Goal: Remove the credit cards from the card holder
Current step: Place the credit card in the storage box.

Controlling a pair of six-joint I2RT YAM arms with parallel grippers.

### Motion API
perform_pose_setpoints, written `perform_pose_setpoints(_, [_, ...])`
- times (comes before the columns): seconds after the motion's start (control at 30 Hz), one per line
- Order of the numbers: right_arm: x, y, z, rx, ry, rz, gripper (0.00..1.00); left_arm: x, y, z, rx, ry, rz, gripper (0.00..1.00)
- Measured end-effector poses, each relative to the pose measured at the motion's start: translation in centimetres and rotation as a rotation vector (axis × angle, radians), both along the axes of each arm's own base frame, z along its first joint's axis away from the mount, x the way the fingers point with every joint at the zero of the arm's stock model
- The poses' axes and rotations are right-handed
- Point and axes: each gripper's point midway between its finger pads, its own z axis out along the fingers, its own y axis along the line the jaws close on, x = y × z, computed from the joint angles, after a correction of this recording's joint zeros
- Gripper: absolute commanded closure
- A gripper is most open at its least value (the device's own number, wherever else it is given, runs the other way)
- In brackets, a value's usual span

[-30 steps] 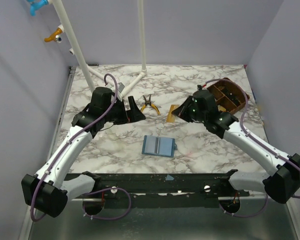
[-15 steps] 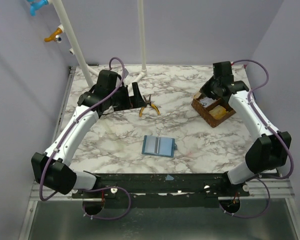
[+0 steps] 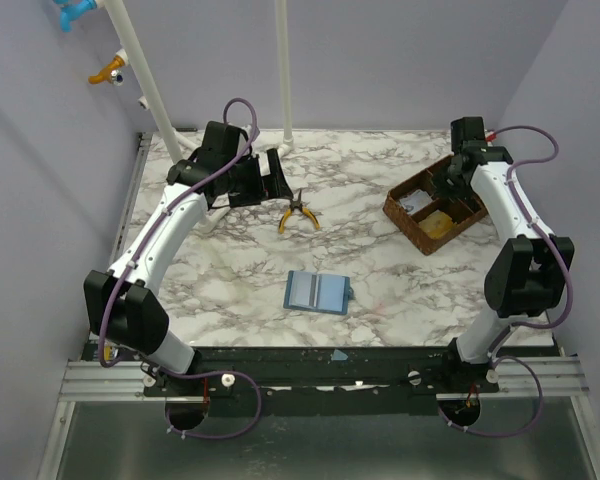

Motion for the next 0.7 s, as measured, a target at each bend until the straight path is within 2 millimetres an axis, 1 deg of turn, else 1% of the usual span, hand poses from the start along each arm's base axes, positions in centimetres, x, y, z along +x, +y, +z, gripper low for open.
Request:
perform_pose_setpoints(0.1, [-0.5, -1.1, -1.3, -0.025, 0.067, -0.020, 0.99, 1.1, -0.1, 0.0, -0.001, 0.003, 0.006, 0.01])
perform_pose_setpoints(0.2, [-0.8, -2.2, -2.8, -0.051, 0.125, -0.041, 0.99, 1.7, -0.3, -0.1, -0.003, 0.006, 0.006, 0.01])
perform_pose_setpoints(0.27, [-1.3, -2.7, -3.5, -0.062, 0.163, -0.048, 0.99, 1.8, -0.3, -0.4, -0.004, 0.015, 0.006, 0.01])
perform_pose_setpoints(0.33, [-1.6, -3.1, -3.9, -0.071, 0.183, -0.057, 0.99, 1.8, -0.3, -0.5, -0.006, 0.020, 0.004, 0.02])
perform_pose_setpoints(0.5, [-2.7, -4.1, -5.3, -0.103, 0.261, -0.077, 0.99, 1.8, -0.4, -0.4, -0.017, 0.024, -0.004, 0.01])
perform_pose_setpoints(0.53, [-2.8, -4.3, -5.7, -0.105, 0.275, -0.079, 0.93, 1.8, -0.4, -0.4, -0.019, 0.026, -0.005, 0.02])
perform_pose_setpoints(0.57, [-2.9, -4.3, -5.9, -0.106, 0.284, -0.079, 0.84, 1.8, -0.4, -0.4, -0.021, 0.027, -0.006, 0.01])
perform_pose_setpoints(0.6, [-3.0, -4.3, -6.1, -0.106, 0.291, -0.078, 0.68, 1.7, -0.4, -0.4, -0.023, 0.028, -0.007, 0.01])
perform_pose_setpoints(0.63, [-3.0, -4.3, -6.2, -0.106, 0.295, -0.078, 0.49, 1.7, -0.4, -0.4, -0.025, 0.028, -0.009, 0.02])
perform_pose_setpoints(0.67, [-3.1, -4.2, -6.2, -0.106, 0.300, -0.077, 0.39, 1.7, -0.4, -0.4, -0.027, 0.029, -0.010, 0.02])
perform_pose_setpoints(0.7, [-3.2, -4.3, -6.2, -0.107, 0.304, -0.077, 0.31, 1.7, -0.5, -0.4, -0.028, 0.030, -0.012, 0.01])
